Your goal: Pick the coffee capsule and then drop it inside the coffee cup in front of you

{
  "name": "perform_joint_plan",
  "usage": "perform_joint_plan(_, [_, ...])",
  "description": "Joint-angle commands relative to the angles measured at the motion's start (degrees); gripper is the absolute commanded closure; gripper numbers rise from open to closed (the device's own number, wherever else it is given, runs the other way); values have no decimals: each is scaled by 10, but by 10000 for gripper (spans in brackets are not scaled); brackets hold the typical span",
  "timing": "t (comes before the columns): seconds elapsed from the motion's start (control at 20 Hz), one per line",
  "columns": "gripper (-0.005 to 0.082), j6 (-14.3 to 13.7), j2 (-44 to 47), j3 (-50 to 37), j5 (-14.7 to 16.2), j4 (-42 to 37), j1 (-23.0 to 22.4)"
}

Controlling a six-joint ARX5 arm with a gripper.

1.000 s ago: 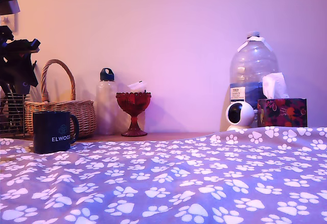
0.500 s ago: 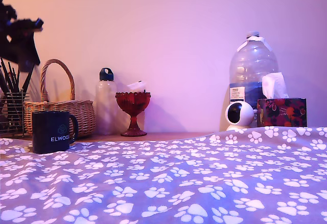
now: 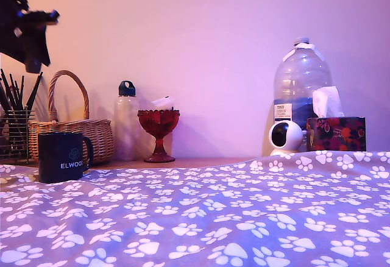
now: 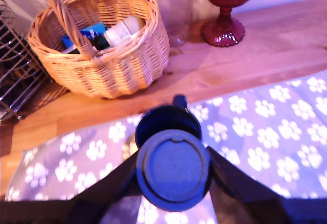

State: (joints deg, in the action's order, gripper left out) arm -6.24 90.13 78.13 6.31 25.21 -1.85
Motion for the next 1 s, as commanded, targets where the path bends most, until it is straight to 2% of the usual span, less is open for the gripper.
perform_joint_plan(0.0, [606,-2,32,21,-4,14,-2])
perform_joint_plan(0.4, [606,-3,124,139,-15,78,-5])
perform_joint_plan(0.95, [606,-2,225,192,-26,73,-22])
